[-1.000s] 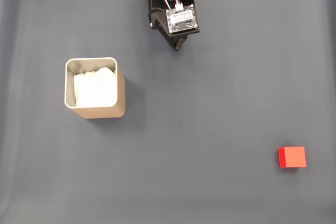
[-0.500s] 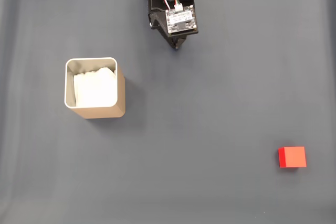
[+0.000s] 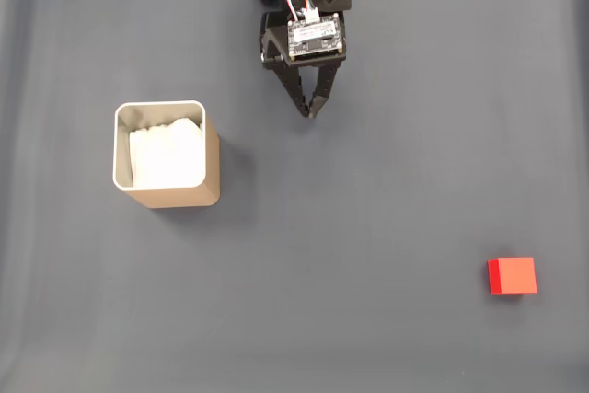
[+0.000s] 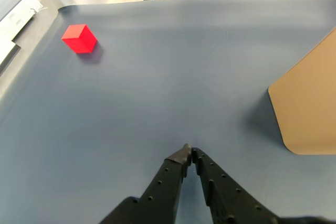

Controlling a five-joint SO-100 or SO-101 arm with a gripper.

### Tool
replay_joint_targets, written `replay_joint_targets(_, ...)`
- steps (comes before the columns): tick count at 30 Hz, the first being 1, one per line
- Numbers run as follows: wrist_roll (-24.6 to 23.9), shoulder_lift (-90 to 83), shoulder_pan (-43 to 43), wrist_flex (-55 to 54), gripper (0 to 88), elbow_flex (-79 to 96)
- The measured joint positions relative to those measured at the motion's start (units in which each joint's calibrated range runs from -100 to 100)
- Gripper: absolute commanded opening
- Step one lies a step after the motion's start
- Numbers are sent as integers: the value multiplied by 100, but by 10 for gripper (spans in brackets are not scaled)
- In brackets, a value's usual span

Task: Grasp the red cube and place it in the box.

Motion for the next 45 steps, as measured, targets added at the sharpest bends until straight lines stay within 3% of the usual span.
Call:
replay_joint_targets(19, -195, 3727, -819, -406, 20, -3670)
replay_joint_targets(32, -103, 5662, -1721, -422, 29, -5209)
replay_joint_targets(45, -103, 8061, -1962, -593, 56, -7486)
